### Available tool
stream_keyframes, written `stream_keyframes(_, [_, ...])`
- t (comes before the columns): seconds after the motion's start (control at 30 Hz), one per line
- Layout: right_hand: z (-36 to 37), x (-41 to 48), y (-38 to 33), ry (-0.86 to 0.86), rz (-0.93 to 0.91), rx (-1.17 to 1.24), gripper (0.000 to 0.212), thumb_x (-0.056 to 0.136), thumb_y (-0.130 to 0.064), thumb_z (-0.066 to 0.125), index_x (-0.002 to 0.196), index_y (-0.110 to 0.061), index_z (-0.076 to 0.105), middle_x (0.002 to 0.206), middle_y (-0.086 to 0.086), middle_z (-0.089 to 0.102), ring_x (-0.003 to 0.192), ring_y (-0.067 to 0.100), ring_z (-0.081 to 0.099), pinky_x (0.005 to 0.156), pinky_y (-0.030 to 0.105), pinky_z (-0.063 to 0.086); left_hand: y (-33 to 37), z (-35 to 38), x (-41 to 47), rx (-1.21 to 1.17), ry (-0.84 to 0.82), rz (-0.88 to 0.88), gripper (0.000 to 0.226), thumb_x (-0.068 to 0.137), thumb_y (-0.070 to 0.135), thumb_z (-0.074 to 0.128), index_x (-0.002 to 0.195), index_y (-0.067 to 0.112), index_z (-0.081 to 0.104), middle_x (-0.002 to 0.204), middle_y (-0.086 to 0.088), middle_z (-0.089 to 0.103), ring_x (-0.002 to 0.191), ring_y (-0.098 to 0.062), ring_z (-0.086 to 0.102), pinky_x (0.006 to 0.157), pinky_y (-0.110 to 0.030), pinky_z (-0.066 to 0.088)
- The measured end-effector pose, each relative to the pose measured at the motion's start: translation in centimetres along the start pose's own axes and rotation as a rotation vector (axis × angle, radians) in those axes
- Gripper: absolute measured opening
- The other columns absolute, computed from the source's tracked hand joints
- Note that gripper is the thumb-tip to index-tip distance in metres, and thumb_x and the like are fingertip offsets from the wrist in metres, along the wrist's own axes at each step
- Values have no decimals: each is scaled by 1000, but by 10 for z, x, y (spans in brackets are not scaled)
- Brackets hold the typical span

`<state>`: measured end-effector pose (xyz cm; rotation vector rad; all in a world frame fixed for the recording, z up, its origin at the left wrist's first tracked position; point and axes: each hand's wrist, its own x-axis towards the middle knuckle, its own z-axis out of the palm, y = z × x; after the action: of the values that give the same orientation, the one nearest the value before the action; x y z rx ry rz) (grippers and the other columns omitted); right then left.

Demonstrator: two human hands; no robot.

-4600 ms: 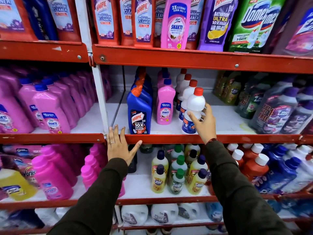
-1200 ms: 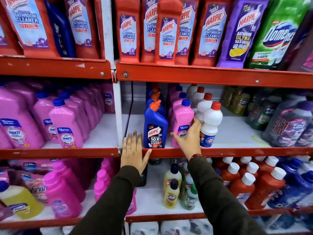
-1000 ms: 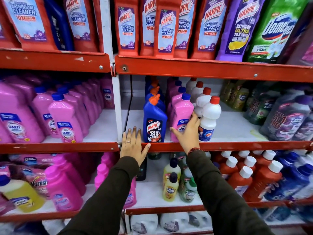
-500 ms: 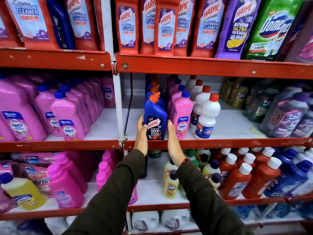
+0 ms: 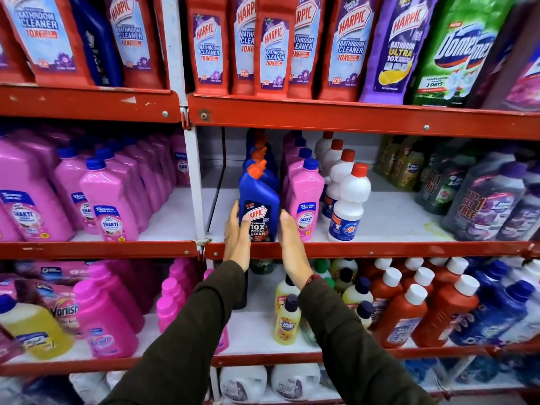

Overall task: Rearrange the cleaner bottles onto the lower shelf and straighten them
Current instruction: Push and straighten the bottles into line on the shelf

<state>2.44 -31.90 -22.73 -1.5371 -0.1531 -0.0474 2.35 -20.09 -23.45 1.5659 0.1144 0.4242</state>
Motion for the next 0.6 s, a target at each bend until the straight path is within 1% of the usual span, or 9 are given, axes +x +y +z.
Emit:
stream_keyframes(0.13, [-30, -9, -5, 313, -110, 123, 50, 97, -61, 41, 127, -25, 58, 128, 8, 63, 120, 22, 62, 101, 41, 54, -1, 17, -28, 318, 324, 325, 50, 96, 44, 34, 143, 26, 39, 144, -3, 46, 133, -17, 44, 113, -43, 38])
stream_keyframes(0.17, [-40, -7, -6, 348, -138, 133, 49, 97, -61, 40, 128, -26, 57, 130, 8, 60, 116, 17, 62, 97, 33, 56, 1, 25, -32, 382, 349, 411, 46, 97, 37, 34, 139, 22, 44, 139, -4, 50, 128, -19, 48, 110, -41, 40])
stream_keyframes(0.23, [-56, 3, -7, 322, -138, 97, 52, 102, -55, 37, 143, -26, 49, 144, 4, 49, 116, 0, 56, 91, 10, 50, 6, 43, -37, 416, 231, 497, 45, 97, 34, 33, 138, 22, 46, 138, -1, 51, 122, -16, 51, 105, -30, 41])
stream_keyframes(0.27, [-60, 7, -10, 273, -125, 77, 57, 102, -57, 36, 150, -26, 42, 151, 1, 43, 121, -3, 52, 95, 9, 46, 10, 54, -38, 373, 128, 482, 46, 97, 39, 32, 140, 26, 43, 141, 2, 48, 121, -11, 50, 104, -22, 39])
stream_keyframes(0.33, [-65, 15, -12, 168, -95, 52, 82, 89, -78, 36, 156, -31, 32, 160, -2, 37, 138, 6, 45, 115, 30, 42, 17, 76, -37, 235, -36, 371, 58, 94, 54, 29, 148, 33, 30, 152, 7, 36, 129, -4, 44, 108, -17, 35])
stream_keyframes(0.4, [-68, 23, -11, 102, -72, 65, 98, 79, -89, 36, 157, -31, 30, 160, -3, 38, 145, 13, 42, 121, 45, 36, 21, 94, -32, 131, -65, 219, 75, 86, 67, 26, 153, 36, 15, 162, 10, 18, 148, -9, 24, 121, -31, 23])
stream_keyframes(0.47, [-73, 25, -15, 71, -62, 90, 88, 86, -81, 36, 157, -29, 31, 156, -3, 45, 141, 14, 48, 119, 44, 39, 22, 107, -23, 32, -72, 71, 84, 80, 77, 23, 154, 40, 7, 166, 11, 7, 153, -12, 8, 126, -43, 13])
stream_keyframes(0.53, [-78, 28, -16, 33, -38, 121, 79, 88, -75, 34, 154, -31, 36, 149, -4, 54, 132, 10, 57, 115, 41, 45, 19, 111, -11, -96, -94, -29, 85, 76, 87, 25, 151, 47, 15, 165, 7, 17, 152, -15, 19, 124, -50, 21])
stream_keyframes(0.6, [-85, 31, -14, -20, -6, 124, 76, 87, -75, 33, 149, -33, 44, 139, -5, 62, 123, 8, 64, 107, 36, 52, 14, 110, 0, -213, -130, -86, 84, 75, 89, 34, 147, 46, 31, 153, -1, 44, 140, -20, 45, 115, -53, 38])
